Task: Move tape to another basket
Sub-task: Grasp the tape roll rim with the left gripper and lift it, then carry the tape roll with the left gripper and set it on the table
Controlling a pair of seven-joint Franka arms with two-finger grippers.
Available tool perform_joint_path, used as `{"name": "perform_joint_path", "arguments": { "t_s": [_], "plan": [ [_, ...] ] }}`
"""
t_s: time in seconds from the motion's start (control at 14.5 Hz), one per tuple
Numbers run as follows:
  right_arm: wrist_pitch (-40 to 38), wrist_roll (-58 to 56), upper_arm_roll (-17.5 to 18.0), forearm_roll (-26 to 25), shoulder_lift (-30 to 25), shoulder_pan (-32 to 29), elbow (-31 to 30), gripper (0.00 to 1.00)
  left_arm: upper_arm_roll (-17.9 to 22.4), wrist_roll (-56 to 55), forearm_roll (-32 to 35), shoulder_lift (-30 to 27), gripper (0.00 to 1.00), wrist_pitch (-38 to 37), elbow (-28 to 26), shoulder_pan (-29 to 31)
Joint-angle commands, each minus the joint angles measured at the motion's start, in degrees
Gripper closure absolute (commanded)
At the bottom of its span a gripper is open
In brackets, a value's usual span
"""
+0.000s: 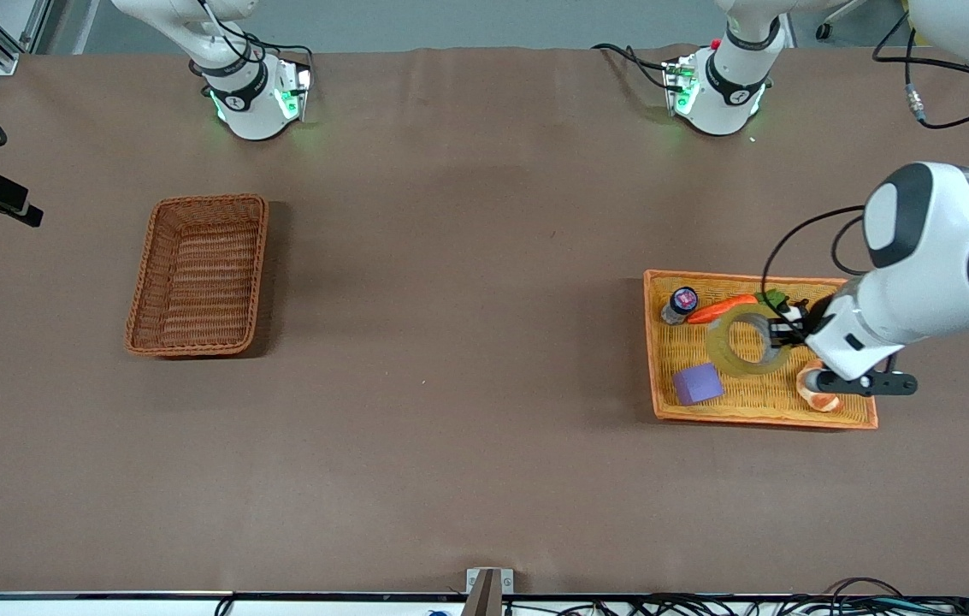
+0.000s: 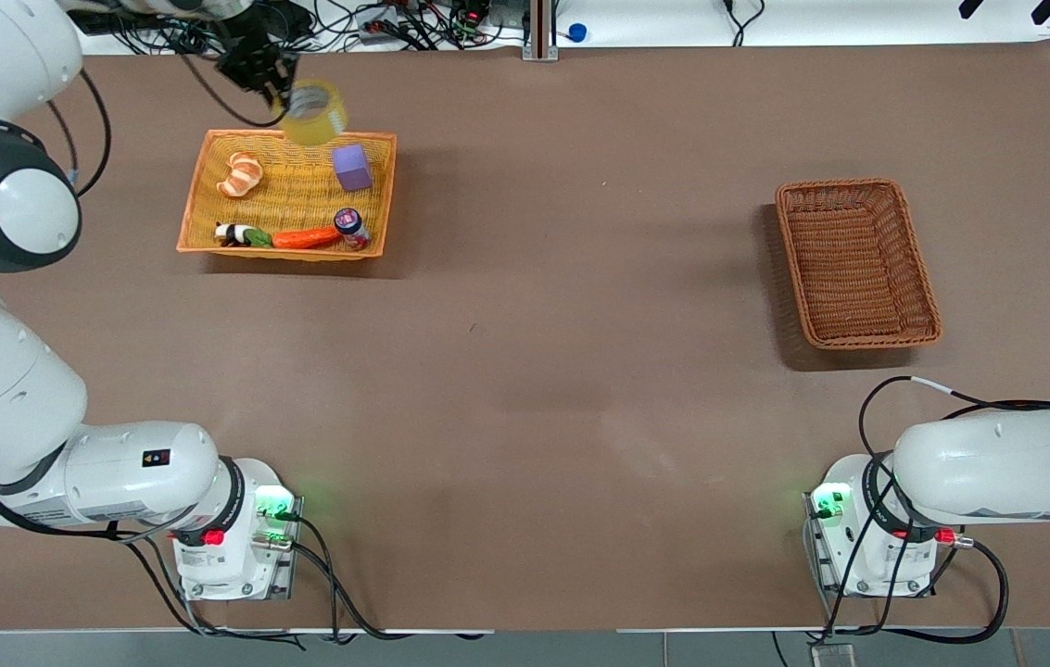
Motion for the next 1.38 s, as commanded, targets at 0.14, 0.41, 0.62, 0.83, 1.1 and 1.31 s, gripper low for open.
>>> {"name": "perform_joint_path", "arguments": {
  "t_s": [0.14, 0.41, 0.62, 0.83, 1.1, 1.31],
  "plan": [
    [-0.49, -0.16, 0.34, 1.05, 0.27, -0.72, 0.63, 0.00, -0.51, -21.63, 0.98, 6.53, 1.00, -0.86, 6.08, -14.51],
    [-0.49, -0.16, 0.25, 1.05, 0.27, -0.81, 0.63, 0.00, -0.42, -38.96, 0.89, 16.10, 1.00, 3.51, 12.85, -26.11],
    [-0.49, -0.25, 0.16, 1.14, 0.27, -0.81, 0.63, 0.00, 0.02, -48.11, 0.98, 21.65, 1.00, 14.31, 13.48, -32.71],
    [-0.40, -0.16, 0.16, 1.14, 0.27, -0.64, 0.63, 0.00, 0.11, -49.45, 0.98, 24.99, 1.00, 20.13, 13.40, -35.79],
    [-0.23, -0.16, 0.16, 1.23, 0.27, -0.72, 0.72, 0.00, 0.19, -49.36, 1.07, 28.52, 0.95, 25.68, 13.48, -37.30],
    [-0.14, -0.16, 0.16, 1.23, 0.36, -0.64, 0.72, 0.00, 0.54, -49.27, 1.24, 28.52, 0.45, 25.69, 13.40, -37.30]
  ]
}}
